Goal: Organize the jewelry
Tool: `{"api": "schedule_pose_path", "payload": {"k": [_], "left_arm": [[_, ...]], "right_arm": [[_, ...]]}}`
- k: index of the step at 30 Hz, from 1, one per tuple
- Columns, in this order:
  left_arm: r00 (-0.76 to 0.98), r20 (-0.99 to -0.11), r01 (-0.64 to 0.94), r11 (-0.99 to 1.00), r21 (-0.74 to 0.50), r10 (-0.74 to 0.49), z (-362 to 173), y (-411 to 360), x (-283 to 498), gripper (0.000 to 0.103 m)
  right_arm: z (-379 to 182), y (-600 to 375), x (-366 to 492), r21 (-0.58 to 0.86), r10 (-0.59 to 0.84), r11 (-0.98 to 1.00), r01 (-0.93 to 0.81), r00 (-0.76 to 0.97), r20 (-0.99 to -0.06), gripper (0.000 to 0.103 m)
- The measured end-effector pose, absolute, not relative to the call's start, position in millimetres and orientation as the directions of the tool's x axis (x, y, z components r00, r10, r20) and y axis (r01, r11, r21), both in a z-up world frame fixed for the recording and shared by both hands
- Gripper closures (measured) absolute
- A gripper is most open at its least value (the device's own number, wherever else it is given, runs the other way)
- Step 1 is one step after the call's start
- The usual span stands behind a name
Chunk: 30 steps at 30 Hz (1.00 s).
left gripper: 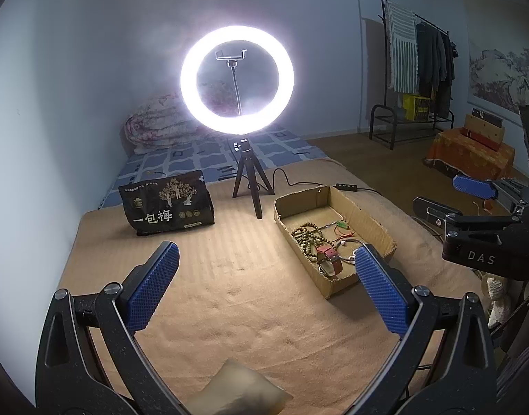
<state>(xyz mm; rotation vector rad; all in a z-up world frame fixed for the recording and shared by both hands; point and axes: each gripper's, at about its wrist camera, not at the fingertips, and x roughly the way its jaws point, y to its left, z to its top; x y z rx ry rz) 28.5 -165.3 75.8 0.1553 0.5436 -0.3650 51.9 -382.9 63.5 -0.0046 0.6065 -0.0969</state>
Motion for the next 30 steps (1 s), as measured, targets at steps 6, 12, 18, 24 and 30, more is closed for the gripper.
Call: {"api": "schedule_pose_path", "payload": {"k": [6, 12, 18, 24, 30], "left_arm": [[0.794, -0.531, 0.379, 0.924, 0.048, -0.297, 75.6, -165.7, 28.5, 0.0], [0.795, -0.529, 0.377, 0.925, 0.049, -0.296, 76.1, -166.0, 28.2, 0.0], [0.799, -0.525, 0.375, 0.925, 0.055, -0.293, 78.3, -165.6, 28.3, 0.0], [0.799, -0.525, 0.376, 0.925, 0.054, -0.294, 78.2, -166.0, 27.8, 0.0], [0.81, -0.512, 0.37, 0.927, 0.07, -0.285, 81.4, -163.5, 30.5, 0.0]], "right_arm": [[63.2, -383.3, 52.3, -0.034, -0.092, 0.996, 0.088, 0.817, -0.569, 0.022], [63.1, -383.1, 53.9, -0.041, -0.091, 0.996, 0.082, 0.815, -0.572, 0.022], [62.8, -382.5, 53.9, -0.041, -0.09, 0.996, 0.082, 0.815, -0.572, 0.022], [61.0, -382.0, 53.7, -0.044, -0.088, 0.996, 0.076, 0.813, -0.576, 0.022], [60.0, -380.0, 54.9, -0.048, -0.086, 0.996, 0.072, 0.811, -0.578, 0.022]]}}
